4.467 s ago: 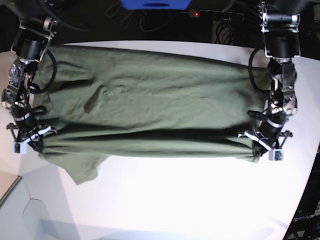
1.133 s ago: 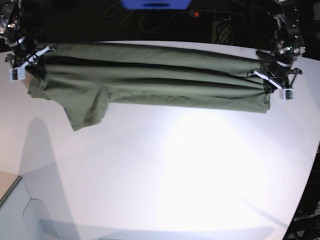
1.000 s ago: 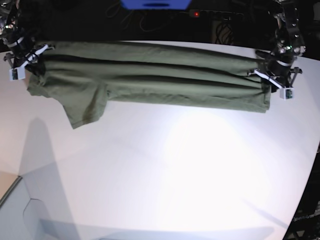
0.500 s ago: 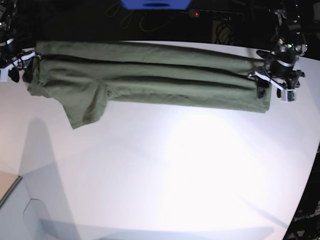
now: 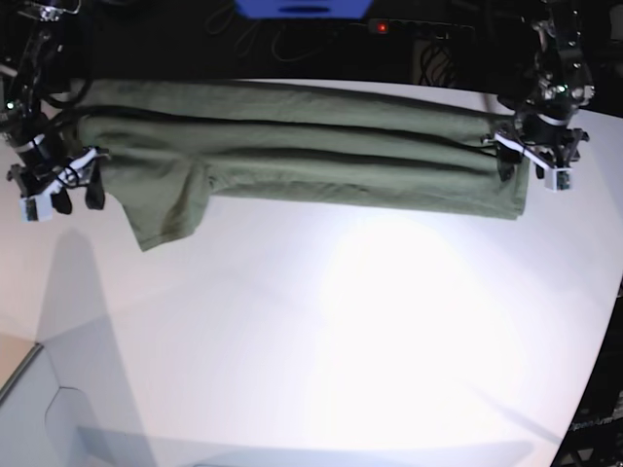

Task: Layout the t-shirt on the table in an organized manner, then fold the t-shirt properly
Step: 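Release the hem and move the right gripper to the sleeve flap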

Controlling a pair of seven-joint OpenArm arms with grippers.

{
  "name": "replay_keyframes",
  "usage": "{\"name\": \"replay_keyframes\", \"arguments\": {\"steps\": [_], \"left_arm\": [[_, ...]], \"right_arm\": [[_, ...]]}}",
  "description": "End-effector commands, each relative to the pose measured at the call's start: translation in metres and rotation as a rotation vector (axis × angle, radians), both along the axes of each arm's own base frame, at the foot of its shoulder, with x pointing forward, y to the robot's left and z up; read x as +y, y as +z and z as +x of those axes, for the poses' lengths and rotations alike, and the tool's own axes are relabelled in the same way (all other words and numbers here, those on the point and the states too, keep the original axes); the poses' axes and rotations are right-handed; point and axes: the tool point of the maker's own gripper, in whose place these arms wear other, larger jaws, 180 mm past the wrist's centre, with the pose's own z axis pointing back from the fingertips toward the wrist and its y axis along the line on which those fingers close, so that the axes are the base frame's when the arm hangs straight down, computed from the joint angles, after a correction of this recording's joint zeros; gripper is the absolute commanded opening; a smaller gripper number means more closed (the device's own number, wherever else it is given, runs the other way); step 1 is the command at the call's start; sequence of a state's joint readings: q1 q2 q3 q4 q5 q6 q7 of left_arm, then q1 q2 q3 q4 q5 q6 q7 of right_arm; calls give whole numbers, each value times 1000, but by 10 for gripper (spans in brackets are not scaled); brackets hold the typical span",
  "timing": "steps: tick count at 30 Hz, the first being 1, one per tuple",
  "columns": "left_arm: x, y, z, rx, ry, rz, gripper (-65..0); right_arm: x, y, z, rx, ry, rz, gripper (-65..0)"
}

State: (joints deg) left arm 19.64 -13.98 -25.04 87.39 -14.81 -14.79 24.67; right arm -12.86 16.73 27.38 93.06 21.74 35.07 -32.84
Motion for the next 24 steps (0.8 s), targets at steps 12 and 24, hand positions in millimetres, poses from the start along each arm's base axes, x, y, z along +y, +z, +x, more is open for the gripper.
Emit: {"name": "replay_keyframes", "arguments": {"steps": [12, 24], "left_arm": [[6, 4, -7, -8, 2, 17, -264], [5, 7, -5, -14, 0, 19, -264]], "right_arm": [[16, -23, 78, 96, 59, 99, -280], [37, -43, 82, 129, 101, 135, -280]]}}
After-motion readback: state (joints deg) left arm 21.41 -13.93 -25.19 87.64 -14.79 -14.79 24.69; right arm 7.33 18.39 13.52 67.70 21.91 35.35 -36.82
